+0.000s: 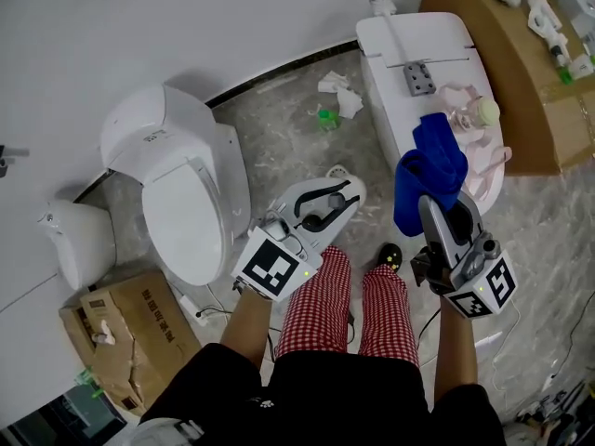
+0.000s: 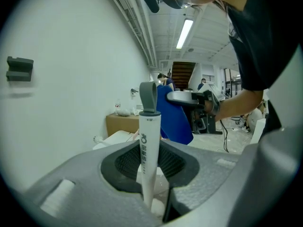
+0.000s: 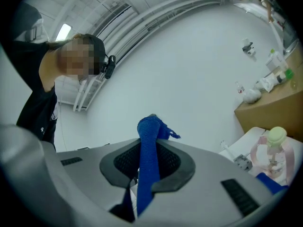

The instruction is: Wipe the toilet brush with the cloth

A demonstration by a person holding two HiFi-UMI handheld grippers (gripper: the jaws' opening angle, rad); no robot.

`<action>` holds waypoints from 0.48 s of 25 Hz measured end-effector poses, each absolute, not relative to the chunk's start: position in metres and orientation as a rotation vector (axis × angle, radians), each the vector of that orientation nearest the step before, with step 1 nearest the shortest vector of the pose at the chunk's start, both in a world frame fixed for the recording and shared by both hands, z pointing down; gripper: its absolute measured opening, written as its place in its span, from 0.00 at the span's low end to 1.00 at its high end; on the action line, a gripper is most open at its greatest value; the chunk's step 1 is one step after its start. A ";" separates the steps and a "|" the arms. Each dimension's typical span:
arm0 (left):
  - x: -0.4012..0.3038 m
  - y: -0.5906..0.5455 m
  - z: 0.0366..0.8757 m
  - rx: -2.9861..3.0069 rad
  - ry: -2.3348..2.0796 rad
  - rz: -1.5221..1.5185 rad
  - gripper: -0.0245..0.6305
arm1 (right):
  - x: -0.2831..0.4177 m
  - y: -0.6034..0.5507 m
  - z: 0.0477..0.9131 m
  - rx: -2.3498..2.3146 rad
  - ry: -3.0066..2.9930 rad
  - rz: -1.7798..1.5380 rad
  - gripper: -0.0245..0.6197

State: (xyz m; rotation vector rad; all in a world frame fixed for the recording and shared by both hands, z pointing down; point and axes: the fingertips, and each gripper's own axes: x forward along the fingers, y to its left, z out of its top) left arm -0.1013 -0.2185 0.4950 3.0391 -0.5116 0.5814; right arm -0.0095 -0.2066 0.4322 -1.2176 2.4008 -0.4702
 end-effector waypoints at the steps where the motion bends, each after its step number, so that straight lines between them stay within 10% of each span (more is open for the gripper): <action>1: -0.101 -0.218 0.491 3.038 -0.514 0.572 0.18 | -0.011 -0.206 0.429 -1.205 2.414 -0.464 0.14; 12: -0.096 -0.203 0.444 3.052 -0.478 0.548 0.18 | -0.021 -0.196 0.383 -1.059 2.459 -0.423 0.14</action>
